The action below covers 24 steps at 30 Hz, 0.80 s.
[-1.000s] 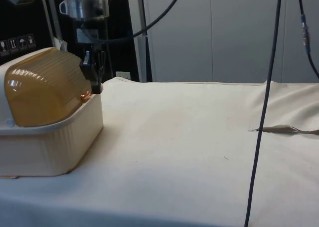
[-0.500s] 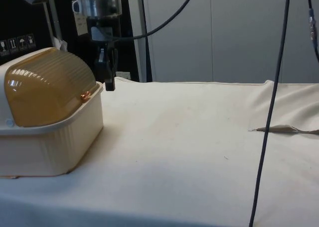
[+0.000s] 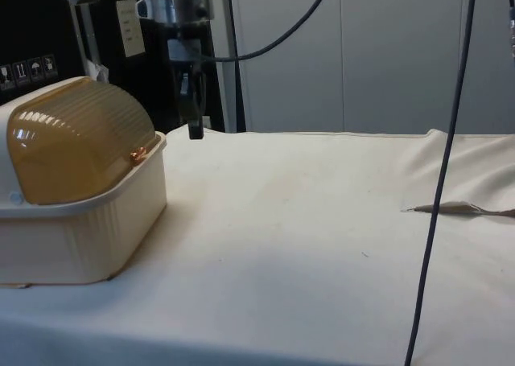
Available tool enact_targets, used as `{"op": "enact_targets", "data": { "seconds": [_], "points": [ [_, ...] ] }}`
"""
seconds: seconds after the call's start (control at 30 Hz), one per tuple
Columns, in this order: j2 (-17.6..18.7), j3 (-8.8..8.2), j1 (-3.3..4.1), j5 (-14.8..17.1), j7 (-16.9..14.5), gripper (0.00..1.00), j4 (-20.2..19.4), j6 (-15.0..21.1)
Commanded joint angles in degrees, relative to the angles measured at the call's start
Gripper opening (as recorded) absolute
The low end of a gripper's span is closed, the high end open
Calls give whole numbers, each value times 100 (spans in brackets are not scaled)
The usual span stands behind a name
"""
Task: Open the lid, then close it.
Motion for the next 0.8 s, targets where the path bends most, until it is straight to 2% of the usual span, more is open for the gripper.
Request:
{"op": "enact_targets", "data": {
  "seconds": [0.0, 0.13, 0.17, 0.2, 0.33, 0.53, 0.57, 0.6, 0.77],
  "points": [
    [-86, -11, 6, -29, -17, 0, -120, 97],
    [-246, -6, 11, 0, -34, 0, -332, 166],
    [-178, -6, 6, 0, -34, 0, -252, 69],
    [-281, 0, 11, 6, -34, 0, -378, 178],
    [-378, 6, 6, 17, -40, 0, -504, 229],
    [-355, 6, 6, 11, -34, 3, -476, 195],
    [-350, 6, 6, 11, -34, 6, -470, 189],
    [-344, 0, 6, 6, -34, 15, -464, 183],
    [-332, 0, 6, 6, -34, 39, -447, 172]
  ]
}}
